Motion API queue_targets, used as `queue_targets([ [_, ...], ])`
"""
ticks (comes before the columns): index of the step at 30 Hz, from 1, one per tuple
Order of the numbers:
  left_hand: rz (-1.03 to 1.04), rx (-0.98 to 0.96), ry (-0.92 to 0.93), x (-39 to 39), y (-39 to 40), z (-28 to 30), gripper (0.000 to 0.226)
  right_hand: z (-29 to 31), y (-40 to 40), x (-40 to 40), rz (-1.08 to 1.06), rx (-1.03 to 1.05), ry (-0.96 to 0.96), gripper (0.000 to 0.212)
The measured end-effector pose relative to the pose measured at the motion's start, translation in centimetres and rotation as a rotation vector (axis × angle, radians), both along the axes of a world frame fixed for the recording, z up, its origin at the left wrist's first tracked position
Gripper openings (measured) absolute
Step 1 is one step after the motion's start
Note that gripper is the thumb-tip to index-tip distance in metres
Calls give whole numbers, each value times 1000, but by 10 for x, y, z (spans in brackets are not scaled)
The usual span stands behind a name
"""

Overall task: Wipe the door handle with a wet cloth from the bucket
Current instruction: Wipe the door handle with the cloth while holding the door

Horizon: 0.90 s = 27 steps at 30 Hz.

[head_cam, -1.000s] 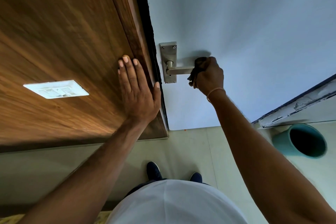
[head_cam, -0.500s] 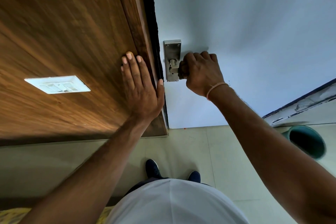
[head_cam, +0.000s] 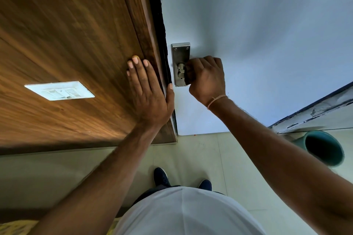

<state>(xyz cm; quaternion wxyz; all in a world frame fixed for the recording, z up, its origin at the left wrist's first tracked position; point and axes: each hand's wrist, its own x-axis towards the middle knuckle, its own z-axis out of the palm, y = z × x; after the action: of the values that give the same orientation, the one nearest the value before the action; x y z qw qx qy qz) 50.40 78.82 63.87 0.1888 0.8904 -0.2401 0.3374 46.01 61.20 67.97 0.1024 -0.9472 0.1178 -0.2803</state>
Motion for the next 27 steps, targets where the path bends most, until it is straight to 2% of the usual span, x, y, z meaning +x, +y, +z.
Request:
queue_targets([
  [2,9,5,4,1,-1,-1,93,-5,1,-3,9,30,-104,36],
  [4,11,4,3,1,-1,-2,93,-8,-2,-7,35,25,-127,36],
  [10,6,-12,-4,2,-1,-3,92,5,-22,-22,137,-20,149,53],
  [17,-2,-7,1,2,1,-3,93,32,-26,-2,136,256,293,37],
  [24,3,7,7,2,2,-2,90,9,-5,-18,117,74,-14,39],
  [27,4,15,11,1,2,-1,90,0,12,-20,125,-25,-171,32],
])
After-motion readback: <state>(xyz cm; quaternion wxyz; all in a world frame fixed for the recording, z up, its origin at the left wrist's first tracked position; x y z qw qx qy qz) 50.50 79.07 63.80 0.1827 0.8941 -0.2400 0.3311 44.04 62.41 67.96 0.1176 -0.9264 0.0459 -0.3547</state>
